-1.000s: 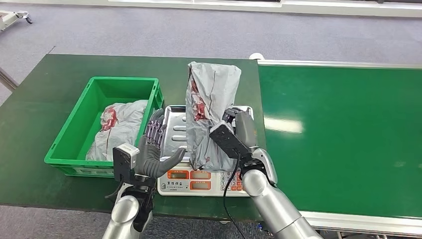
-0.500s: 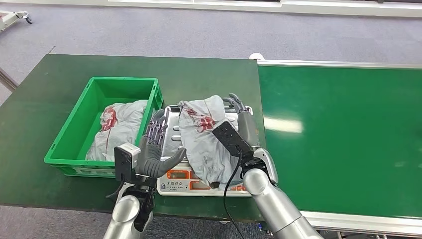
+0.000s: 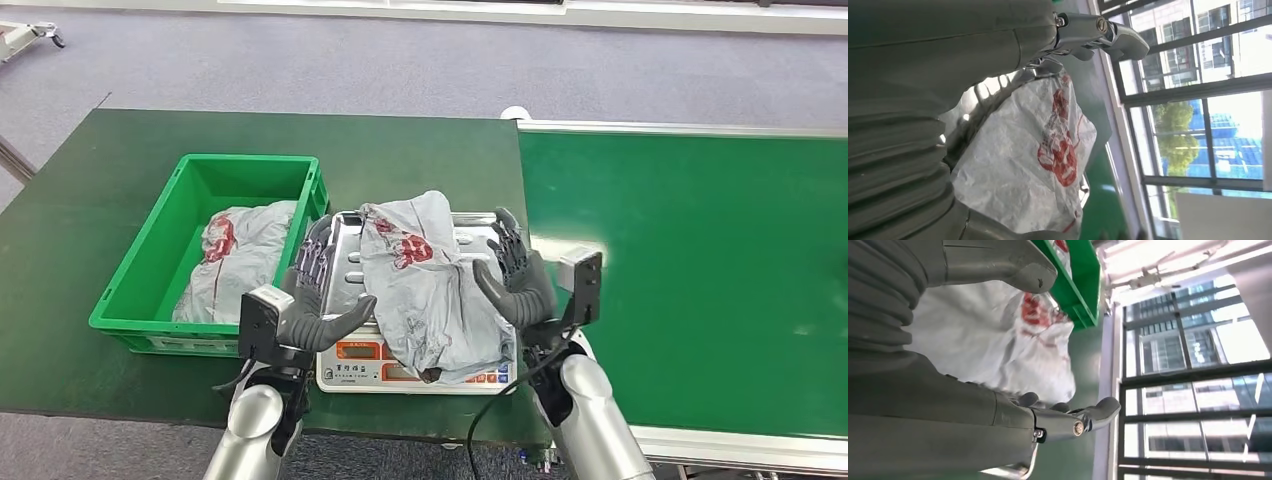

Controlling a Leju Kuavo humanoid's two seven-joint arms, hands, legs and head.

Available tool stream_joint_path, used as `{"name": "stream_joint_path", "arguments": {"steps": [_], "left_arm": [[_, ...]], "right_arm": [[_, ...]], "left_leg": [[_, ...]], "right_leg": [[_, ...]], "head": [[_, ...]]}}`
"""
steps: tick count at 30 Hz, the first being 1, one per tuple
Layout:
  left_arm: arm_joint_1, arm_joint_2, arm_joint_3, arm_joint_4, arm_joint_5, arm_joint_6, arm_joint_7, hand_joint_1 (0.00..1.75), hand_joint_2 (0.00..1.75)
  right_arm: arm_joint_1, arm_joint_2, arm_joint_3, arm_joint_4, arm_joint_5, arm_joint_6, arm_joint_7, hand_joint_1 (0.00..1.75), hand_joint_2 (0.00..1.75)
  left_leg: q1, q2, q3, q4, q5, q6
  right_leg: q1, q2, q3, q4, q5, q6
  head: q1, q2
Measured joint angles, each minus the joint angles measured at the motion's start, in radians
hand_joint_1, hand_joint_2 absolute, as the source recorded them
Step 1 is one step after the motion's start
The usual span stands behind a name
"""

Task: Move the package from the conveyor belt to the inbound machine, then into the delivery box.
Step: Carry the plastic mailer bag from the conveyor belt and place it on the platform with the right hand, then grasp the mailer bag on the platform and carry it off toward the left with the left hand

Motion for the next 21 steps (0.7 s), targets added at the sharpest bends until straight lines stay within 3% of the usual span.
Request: {"name": "stream_joint_path", "arguments": {"steps": [6,14,21], "left_arm": [[-0.103,0.034,-0.063,0.094,-0.303,0.004,0.041,0.00,1.75],[-0.243,0.065,-0.174,0.261,-0.515,-0.040,0.030,0.00,1.75],[-0.493,0.103,-0.391,0.555,-0.632,-0.332,-0.130,0.00,1.75]], "right_arm": [[0.067,-0.012,-0.060,-0.037,-0.007,-0.022,-0.028,0.00,1.75],[0.066,-0.020,-0.081,-0.046,0.017,0.001,-0.019,0.00,1.75],[0.063,-0.027,-0.091,-0.097,0.011,0.052,0.008,0.00,1.75]], "left_leg": [[0.000,0.001,0.000,0.000,0.000,0.000],[0.000,0.001,0.001,0.000,0.001,0.000],[0.000,0.001,0.001,0.000,0.002,0.000]], "right_leg": [[0.000,0.000,0.000,0.000,0.000,0.000],[0.000,0.001,0.000,0.000,0.001,0.000],[0.000,0.001,0.000,0.000,0.002,0.001]], "head": [[0.000,0.000],[0.000,0.000],[0.000,0.000]]}}
